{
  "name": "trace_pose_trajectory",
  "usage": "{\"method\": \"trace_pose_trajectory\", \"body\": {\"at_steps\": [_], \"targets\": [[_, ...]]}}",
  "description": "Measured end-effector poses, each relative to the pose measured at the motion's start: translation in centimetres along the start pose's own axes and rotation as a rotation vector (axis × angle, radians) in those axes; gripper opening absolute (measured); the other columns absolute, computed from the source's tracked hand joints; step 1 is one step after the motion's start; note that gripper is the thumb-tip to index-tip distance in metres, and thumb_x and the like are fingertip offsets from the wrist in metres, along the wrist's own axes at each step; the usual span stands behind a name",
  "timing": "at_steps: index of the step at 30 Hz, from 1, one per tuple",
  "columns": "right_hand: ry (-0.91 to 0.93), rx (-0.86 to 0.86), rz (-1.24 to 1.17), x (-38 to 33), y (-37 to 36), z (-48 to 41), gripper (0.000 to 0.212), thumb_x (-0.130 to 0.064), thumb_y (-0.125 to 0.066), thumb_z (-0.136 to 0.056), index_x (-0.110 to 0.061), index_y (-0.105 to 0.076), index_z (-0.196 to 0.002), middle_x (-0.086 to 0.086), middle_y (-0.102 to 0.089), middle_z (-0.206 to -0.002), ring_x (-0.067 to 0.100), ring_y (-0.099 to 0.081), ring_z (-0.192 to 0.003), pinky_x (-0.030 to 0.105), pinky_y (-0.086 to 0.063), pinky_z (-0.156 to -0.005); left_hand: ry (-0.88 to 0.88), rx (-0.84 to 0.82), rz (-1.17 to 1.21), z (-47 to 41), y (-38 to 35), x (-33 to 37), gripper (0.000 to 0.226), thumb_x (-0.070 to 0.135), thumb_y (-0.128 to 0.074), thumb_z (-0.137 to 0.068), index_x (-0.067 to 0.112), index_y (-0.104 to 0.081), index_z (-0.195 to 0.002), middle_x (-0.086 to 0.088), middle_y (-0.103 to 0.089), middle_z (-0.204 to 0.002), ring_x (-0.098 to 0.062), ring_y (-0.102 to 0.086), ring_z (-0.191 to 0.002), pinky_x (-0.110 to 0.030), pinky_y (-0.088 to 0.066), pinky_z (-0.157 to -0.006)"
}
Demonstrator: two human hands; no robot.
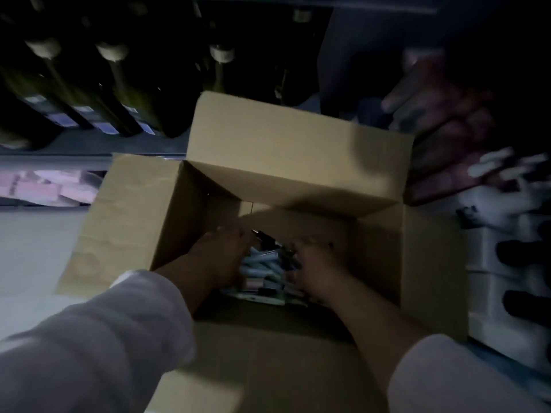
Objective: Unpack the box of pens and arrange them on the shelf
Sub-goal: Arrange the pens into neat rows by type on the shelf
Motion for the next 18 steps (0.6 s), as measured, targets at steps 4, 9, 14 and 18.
{"method": "trace_pose_trajectory", "body": {"at_steps": [4, 9, 14, 18], "targets": [[0.033, 0.012, 0.053, 0.1, -1.8, -2.4, 0.073, -0.036, -0.073, -0.079, -0.023, -0.038, -0.141, 0.006, -0.038, -0.141, 0.027, -0.035, -0.13, 0.032, -0.035, -0.104, -0.041, -0.021, 0.014, -2.1, -1.6, -0.4, 0.082, 0.05, -0.076, -0.069, 0.02, -0.041, -0.137, -0.007, -0.038, -0.136, -0.028, -0.043, -0.118, -0.033, -0.042, -0.096], [0.075, 0.037, 0.089, -0.2, -2.9, -3.9, 0.068, -0.032, -0.079, -0.07, -0.02, -0.045, -0.128, 0.006, -0.045, -0.129, 0.026, -0.044, -0.12, 0.028, -0.037, -0.09, 0.083, 0.004, 0.216, -2.7, -2.8, -1.5, 0.073, 0.043, -0.081, -0.066, 0.013, -0.042, -0.12, -0.009, -0.049, -0.126, -0.026, -0.053, -0.11, -0.032, -0.046, -0.088], [0.015, 0.131, 0.078, 0.3, -2.1, -4.6, 0.052, -0.028, -0.072, -0.078, -0.016, -0.051, -0.123, 0.01, -0.055, -0.124, 0.029, -0.054, -0.112, 0.03, -0.044, -0.088, 0.118, 0.074, 0.243, -2.9, -2.2, -1.8, 0.062, 0.041, -0.076, -0.072, 0.012, -0.043, -0.117, -0.011, -0.053, -0.122, -0.026, -0.054, -0.108, -0.027, -0.041, -0.081], [-0.126, 0.184, 0.008, 2.9, 0.0, -5.2, 0.026, -0.02, -0.055, -0.093, -0.011, -0.055, -0.117, 0.014, -0.058, -0.124, 0.031, -0.056, -0.113, 0.028, -0.043, -0.085, 0.077, 0.028, 0.164, -3.1, -2.5, -1.5, 0.059, 0.046, -0.073, -0.075, 0.016, -0.048, -0.119, -0.008, -0.049, -0.125, -0.024, -0.048, -0.113, -0.028, -0.039, -0.091]]}}
Point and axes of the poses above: each hand's wrist, its own z-axis away from the middle knuckle, its own y-axis out of the back of the hand, x = y × z, the point moved 7 cm from there along -z, towards the middle knuckle
